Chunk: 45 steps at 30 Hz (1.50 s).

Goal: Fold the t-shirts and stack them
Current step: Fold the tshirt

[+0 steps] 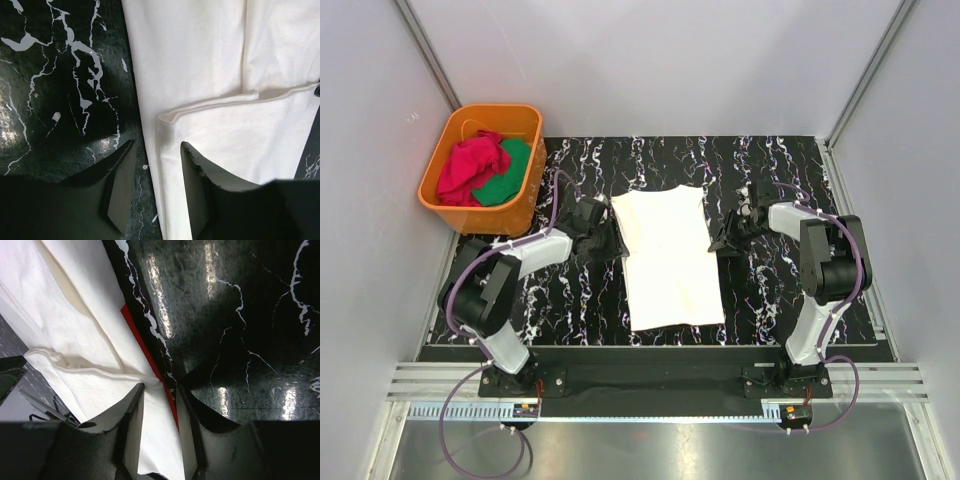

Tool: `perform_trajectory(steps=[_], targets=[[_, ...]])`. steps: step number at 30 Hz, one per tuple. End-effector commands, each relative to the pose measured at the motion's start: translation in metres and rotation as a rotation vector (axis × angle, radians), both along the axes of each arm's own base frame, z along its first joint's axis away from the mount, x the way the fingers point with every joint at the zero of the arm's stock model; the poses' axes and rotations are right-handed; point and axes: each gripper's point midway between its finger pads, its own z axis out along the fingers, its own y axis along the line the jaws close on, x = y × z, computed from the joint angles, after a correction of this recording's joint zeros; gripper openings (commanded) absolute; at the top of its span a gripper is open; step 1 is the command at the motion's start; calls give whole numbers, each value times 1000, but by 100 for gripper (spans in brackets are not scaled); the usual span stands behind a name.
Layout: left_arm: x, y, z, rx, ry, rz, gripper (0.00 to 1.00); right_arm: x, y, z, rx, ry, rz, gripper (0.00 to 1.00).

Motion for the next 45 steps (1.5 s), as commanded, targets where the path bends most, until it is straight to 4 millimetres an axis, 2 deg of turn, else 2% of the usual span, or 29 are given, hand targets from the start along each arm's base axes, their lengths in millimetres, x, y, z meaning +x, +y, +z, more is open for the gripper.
perform_trajectory(steps=[1,4,12,16,22,25,27,29,34,42,45], targets=[[20,-17,14,-50,-61,-32,46,16,-4,-1,-31,-50,14,39],[21,-23,12,-71,-37,-48,45,18,-1,1,-22,-55,19,39],[24,-25,-2,-59,-6,-48,45,16,0,5,-11,-52,24,36],[26,-27,0,-68,-12,-49,38,16,0,6,-12,-49,26,35],[26,-25,8,-67,-22,-41,38,16,-1,10,-22,-56,28,35],[25,-25,10,-65,-26,-40,42,15,-2,11,-21,-55,27,35],[25,-25,11,-69,-27,-36,50,15,-1,12,-25,-59,29,36],[24,-26,13,-76,-27,-37,52,16,-2,13,-24,-59,29,36],[25,-30,15,-83,-39,-45,36,18,-1,17,-23,-65,28,35],[27,-31,13,-81,-32,-41,24,18,-2,19,-25,-67,35,29],[27,-28,13,-65,-32,-37,41,19,-1,19,-27,-67,36,32]])
